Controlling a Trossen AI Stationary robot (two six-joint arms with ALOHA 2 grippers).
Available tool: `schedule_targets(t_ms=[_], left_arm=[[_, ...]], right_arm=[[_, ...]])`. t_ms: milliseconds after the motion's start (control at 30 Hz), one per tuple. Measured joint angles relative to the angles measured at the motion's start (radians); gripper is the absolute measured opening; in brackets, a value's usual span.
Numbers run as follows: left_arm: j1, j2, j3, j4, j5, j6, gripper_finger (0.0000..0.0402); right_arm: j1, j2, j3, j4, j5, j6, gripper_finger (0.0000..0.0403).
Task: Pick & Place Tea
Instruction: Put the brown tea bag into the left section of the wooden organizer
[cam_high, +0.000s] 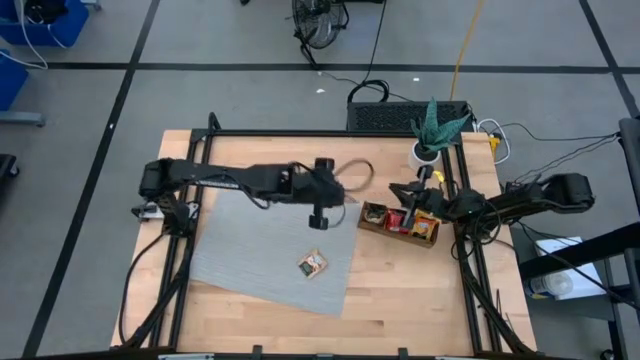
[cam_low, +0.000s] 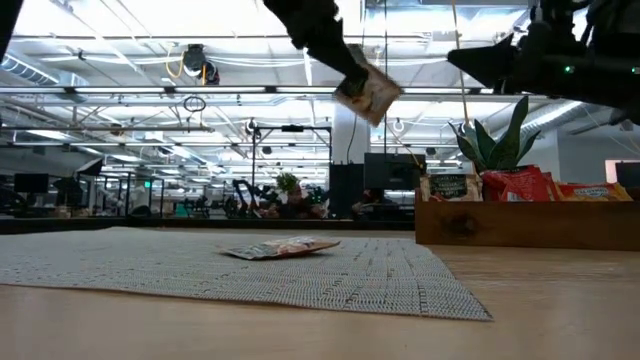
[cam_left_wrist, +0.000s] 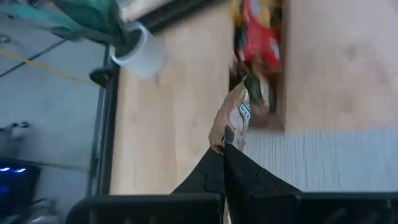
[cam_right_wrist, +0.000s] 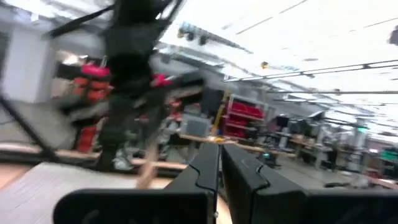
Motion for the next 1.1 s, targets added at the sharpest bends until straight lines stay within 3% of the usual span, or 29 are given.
schedule_targets(t_ms=[200,500,633,1100], left_arm=[[-0.050,0.199,0.207,-0.209,-0.169,0.100,0.0001],[-0.129,0.406,0.462,-0.302,-0.224,0.238,0.0000],[-0.137,0.440,0.520,-0.284,-0.218,0.268,0.0000],[-0.073,0.484,0.522,-0.197,-0.012,0.258,0.0000]], right_arm=[[0.000,-0.032,-0.008,-0.035,0.072,0.001,0.0011],[0.000,-0.040,-0.008,-0.053,0.072,0.004,0.0007],[0.000,-0.040,-0.008,-0.052,0.071,0.007,0.0008],[0.000,-0.040,-0.010,-0.051,0.068,0.006,0.0004]])
